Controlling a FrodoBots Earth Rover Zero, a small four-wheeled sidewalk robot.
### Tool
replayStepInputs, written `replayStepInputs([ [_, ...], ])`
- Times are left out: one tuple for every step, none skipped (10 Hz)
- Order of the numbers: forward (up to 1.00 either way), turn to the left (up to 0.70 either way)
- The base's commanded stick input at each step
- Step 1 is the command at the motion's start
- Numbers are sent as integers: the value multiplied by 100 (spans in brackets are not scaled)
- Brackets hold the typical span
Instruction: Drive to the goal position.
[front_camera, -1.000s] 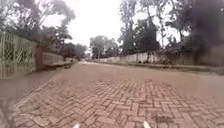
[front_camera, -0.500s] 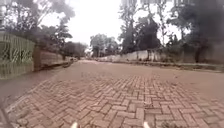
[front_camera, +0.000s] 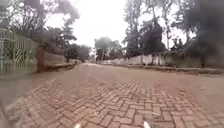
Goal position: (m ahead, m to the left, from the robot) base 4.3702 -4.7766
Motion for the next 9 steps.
replayStepInputs([
  [50,0],
  [50,0],
  [50,0],
  [50,0],
  [50,0],
  [50,0],
  [50,0],
  [50,0],
  [50,0],
])
